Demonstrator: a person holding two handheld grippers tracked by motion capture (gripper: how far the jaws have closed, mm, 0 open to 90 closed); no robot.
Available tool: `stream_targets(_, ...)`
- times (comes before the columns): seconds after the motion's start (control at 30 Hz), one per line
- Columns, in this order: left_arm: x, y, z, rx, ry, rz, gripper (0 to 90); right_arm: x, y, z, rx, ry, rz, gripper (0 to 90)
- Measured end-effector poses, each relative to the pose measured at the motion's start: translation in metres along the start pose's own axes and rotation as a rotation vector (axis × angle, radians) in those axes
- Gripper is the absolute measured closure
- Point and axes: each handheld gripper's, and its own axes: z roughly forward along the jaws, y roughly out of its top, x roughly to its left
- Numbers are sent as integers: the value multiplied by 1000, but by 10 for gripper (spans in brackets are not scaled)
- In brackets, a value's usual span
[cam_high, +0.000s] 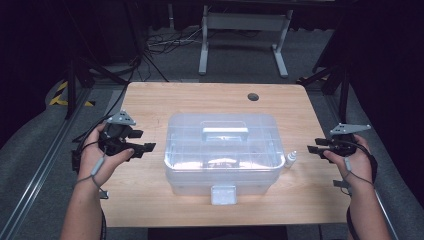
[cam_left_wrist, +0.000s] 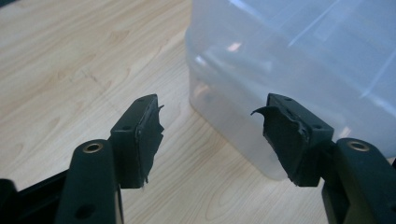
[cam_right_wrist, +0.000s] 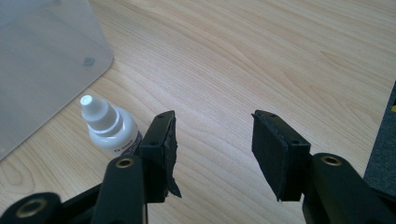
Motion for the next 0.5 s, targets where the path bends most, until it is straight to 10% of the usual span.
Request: stream_targets(0.5,-26,35,-7,-47,-68,87,374,-2,-10,-3,-12,-9,56,491)
